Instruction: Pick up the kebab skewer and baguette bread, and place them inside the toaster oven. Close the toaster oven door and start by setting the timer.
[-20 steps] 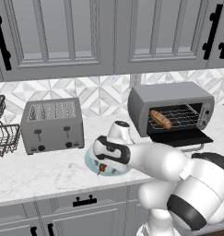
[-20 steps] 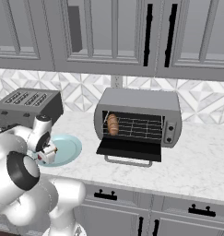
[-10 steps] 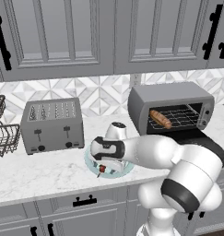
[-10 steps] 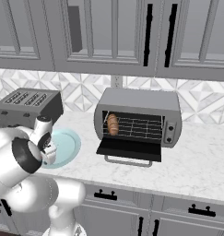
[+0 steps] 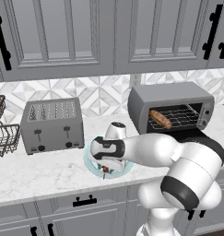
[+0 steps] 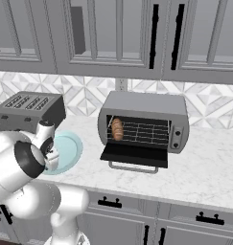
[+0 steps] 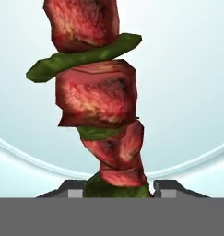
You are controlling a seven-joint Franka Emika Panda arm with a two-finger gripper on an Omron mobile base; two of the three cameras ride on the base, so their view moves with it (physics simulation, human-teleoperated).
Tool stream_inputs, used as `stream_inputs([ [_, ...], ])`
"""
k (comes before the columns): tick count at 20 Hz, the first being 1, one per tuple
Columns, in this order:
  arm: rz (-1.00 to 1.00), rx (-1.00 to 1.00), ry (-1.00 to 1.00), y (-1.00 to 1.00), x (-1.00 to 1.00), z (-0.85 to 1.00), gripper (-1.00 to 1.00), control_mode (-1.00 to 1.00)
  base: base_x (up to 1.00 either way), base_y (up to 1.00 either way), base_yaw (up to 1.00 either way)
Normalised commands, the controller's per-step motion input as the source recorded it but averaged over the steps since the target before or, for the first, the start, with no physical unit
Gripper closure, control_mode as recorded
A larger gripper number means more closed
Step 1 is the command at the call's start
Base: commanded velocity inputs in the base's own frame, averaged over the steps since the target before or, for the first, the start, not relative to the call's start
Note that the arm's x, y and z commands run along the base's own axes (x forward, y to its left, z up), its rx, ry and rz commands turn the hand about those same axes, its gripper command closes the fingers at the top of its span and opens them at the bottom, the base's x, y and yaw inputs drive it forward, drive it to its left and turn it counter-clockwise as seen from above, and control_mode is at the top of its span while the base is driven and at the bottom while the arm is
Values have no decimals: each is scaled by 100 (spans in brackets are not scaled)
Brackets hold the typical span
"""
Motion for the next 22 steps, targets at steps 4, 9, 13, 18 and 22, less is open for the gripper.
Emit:
stream_inputs([
  [4, 0, 0, 1, -6, -2, 6, 100, -100, 0, 0, 0],
  [9, 3, 0, 0, -33, -11, 74, 100, -100, 0, 0, 0],
  [13, 3, 0, 0, -57, -17, 100, 100, -100, 0, 0, 0],
  [18, 1, -4, 0, -58, -15, 78, 100, -100, 0, 0, 0],
  [22, 0, -10, 1, -55, -2, 53, 100, -100, 0, 0, 0],
])
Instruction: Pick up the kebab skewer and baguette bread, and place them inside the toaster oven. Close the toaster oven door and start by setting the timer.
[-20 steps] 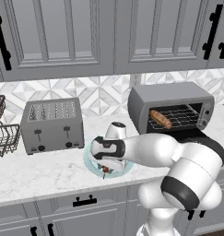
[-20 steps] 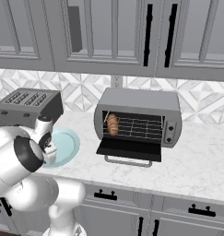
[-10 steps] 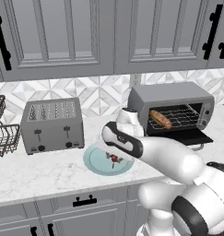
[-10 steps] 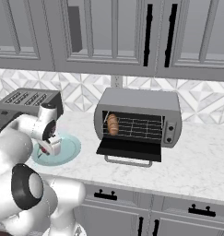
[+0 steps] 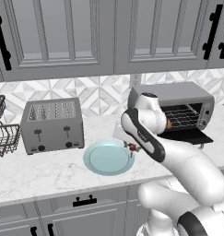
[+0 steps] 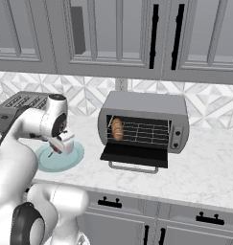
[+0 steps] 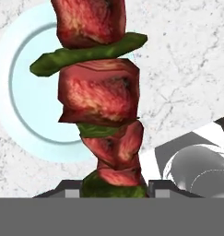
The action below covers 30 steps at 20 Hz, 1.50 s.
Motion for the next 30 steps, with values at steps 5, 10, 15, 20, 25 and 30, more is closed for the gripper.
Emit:
stream_inputs([
  [5, 0, -12, 2, -52, 0, 39, 100, -100, 0, 0, 0],
  [10, 1, -11, 4, -71, 0, 21, 100, -100, 0, 0, 0],
  [15, 3, -10, 2, -81, 8, 5, 100, -100, 0, 0, 0],
  [20, 0, -2, -3, -76, 5, 7, 100, -100, 0, 0, 0],
  [25, 3, 0, -10, -68, 4, 13, 100, -100, 0, 0, 0],
  [30, 7, 0, -4, -67, 33, 0, 100, -100, 0, 0, 0],
])
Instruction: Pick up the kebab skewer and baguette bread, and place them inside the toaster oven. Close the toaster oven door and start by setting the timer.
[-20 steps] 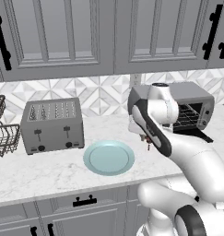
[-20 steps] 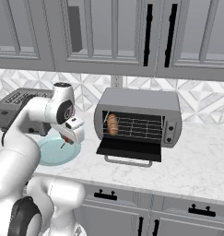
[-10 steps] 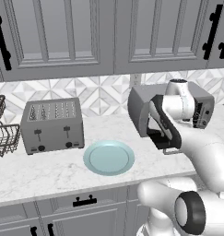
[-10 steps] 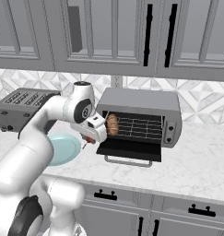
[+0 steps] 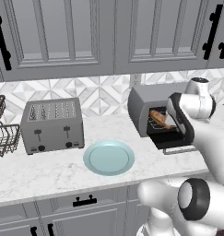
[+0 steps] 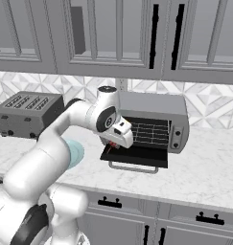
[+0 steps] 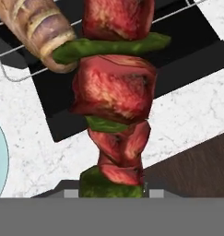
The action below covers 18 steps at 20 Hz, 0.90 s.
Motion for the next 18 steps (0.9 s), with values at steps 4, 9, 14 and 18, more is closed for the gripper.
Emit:
stream_inputs([
  [4, 6, 0, 0, -54, 43, 1, 100, -100, 0, 0, 0],
  [9, 1, 0, 0, -31, 34, 2, 100, -100, 0, 0, 0],
  [14, 4, 0, -1, -18, 42, -8, 100, -100, 0, 0, 0],
  [18, 6, 0, -3, -15, 21, -33, 100, -100, 0, 0, 0],
])
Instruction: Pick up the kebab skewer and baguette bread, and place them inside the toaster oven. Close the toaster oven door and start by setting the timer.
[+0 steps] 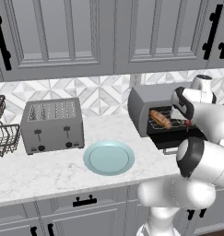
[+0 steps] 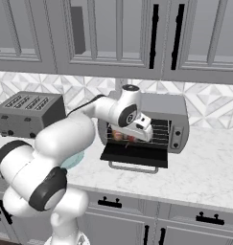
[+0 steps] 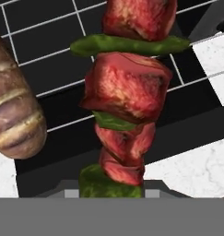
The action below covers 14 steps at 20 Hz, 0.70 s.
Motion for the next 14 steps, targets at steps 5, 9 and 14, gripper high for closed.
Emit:
stream_inputs([
  [5, 10, 0, -4, -23, 16, -25, 100, -100, 0, 0, 0],
  [9, 10, 0, 0, -24, 39, 0, 100, -100, 0, 0, 0],
  [14, 8, 0, 0, -9, 26, -12, 100, -100, 0, 0, 0],
])
